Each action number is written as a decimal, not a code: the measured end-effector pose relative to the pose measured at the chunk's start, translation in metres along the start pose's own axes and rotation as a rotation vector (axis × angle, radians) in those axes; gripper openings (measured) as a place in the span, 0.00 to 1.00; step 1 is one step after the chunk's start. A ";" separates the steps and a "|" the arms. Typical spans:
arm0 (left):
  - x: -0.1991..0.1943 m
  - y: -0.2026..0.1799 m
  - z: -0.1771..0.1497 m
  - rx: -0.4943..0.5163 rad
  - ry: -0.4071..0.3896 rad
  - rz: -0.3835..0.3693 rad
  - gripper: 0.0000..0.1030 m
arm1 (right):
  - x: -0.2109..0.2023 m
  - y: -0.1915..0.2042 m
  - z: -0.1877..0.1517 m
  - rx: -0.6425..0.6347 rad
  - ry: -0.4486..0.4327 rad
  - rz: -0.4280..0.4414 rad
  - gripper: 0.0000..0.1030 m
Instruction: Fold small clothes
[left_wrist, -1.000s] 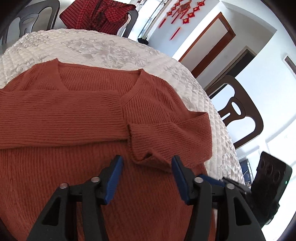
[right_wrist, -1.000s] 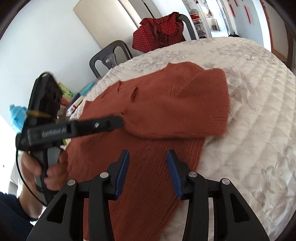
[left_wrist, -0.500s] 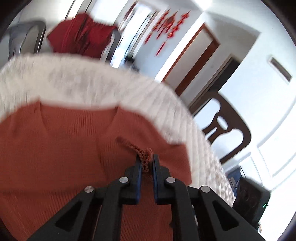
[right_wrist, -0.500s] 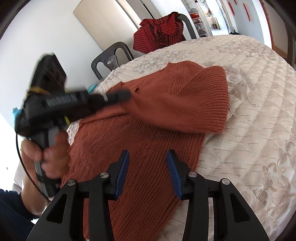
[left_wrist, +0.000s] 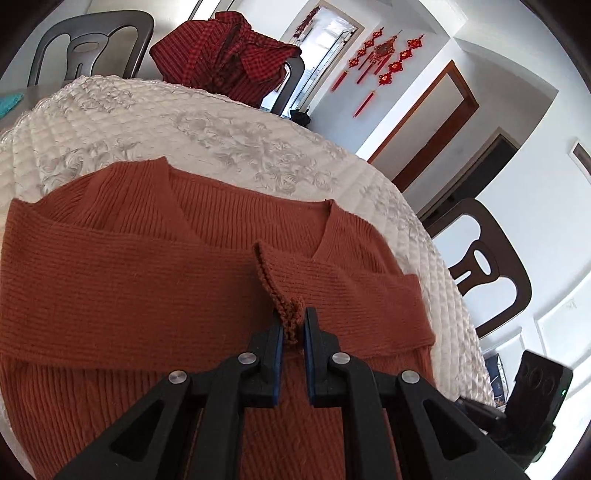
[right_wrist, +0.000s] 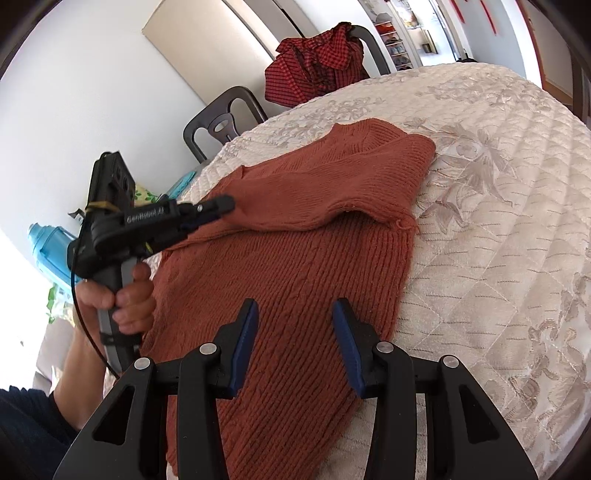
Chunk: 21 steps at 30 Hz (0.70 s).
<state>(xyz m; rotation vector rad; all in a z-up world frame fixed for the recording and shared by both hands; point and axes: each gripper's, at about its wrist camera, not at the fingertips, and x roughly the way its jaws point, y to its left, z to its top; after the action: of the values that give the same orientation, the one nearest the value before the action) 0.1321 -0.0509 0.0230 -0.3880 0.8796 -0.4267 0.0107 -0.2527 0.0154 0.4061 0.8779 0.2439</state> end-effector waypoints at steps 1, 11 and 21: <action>0.000 0.001 -0.001 0.002 0.001 0.003 0.11 | 0.000 0.001 0.000 -0.003 0.000 -0.006 0.42; -0.033 0.006 0.014 0.000 -0.109 0.068 0.26 | -0.008 0.011 0.034 -0.034 -0.121 -0.104 0.37; 0.013 -0.012 0.000 0.105 0.047 0.085 0.26 | 0.023 -0.009 0.048 -0.052 -0.031 -0.294 0.07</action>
<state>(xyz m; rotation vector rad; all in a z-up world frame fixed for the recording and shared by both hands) 0.1371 -0.0676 0.0211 -0.2441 0.9114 -0.4032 0.0631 -0.2640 0.0222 0.2277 0.8864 -0.0102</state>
